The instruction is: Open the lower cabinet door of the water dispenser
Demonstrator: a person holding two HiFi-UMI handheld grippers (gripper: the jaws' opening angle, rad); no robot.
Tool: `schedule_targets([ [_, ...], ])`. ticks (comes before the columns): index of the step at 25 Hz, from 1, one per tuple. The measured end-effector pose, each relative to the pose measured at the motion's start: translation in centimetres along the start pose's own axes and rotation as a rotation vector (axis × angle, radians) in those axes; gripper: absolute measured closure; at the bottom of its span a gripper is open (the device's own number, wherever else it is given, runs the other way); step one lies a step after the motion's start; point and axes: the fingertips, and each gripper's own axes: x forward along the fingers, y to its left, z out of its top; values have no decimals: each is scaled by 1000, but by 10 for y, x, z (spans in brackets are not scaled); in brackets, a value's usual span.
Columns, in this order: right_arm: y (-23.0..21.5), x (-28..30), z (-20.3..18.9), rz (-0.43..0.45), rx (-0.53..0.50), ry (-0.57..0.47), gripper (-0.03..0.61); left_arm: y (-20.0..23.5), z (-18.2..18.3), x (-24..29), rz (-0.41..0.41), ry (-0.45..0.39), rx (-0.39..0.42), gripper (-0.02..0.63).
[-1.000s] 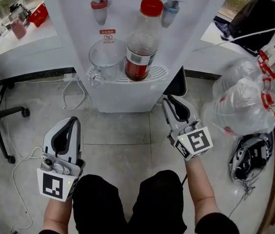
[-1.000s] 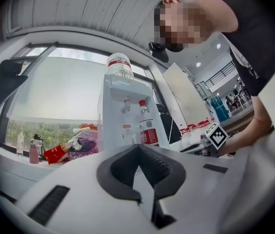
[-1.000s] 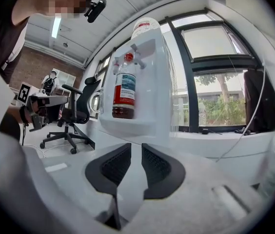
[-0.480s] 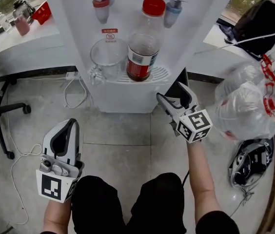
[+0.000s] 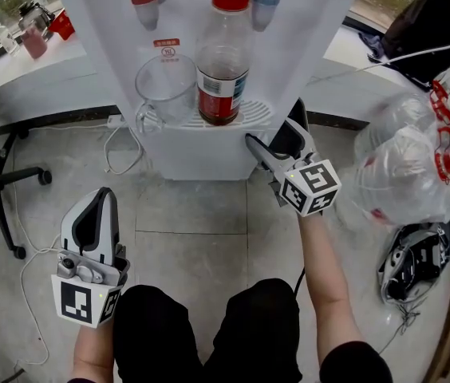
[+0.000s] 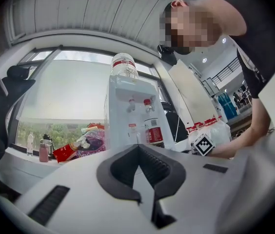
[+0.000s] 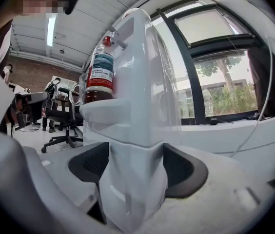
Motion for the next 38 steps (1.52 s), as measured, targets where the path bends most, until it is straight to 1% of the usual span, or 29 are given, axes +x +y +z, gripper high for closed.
schedule_targets([
  [3, -1, 0, 0, -20, 8, -7, 241, 2, 1, 2, 4, -12, 7, 606],
  [8, 0, -4, -1, -8, 5, 19, 255, 2, 4, 1, 6, -23, 10, 606],
  [12, 5, -12, -2, -5, 1, 19, 267, 1, 5, 0, 1, -28, 6, 606],
  [16, 8, -17, -3, -13, 3, 17, 273, -1, 2, -4, 1, -20, -15, 606],
  [20, 13, -25, -4, -3, 11, 20, 285, -1, 7, -5, 5, -38, -5, 606],
  [24, 19, -35, -5, 25, 18, 17, 304, -1, 7, -8, 10, -34, -6, 606],
  [28, 29, -51, -6, 66, 42, -3, 331, -3, 12, -7, 6, -45, 19, 606],
  [30, 37, -58, -7, 87, 20, 4, 341, -3, 13, -9, 4, -45, 27, 606],
  [34, 54, -69, -9, 141, -55, 38, 348, -2, 4, -14, 6, -15, -8, 606],
  [38, 72, -81, -10, 196, -57, 53, 348, 0, 7, -12, 6, -32, 2, 606],
])
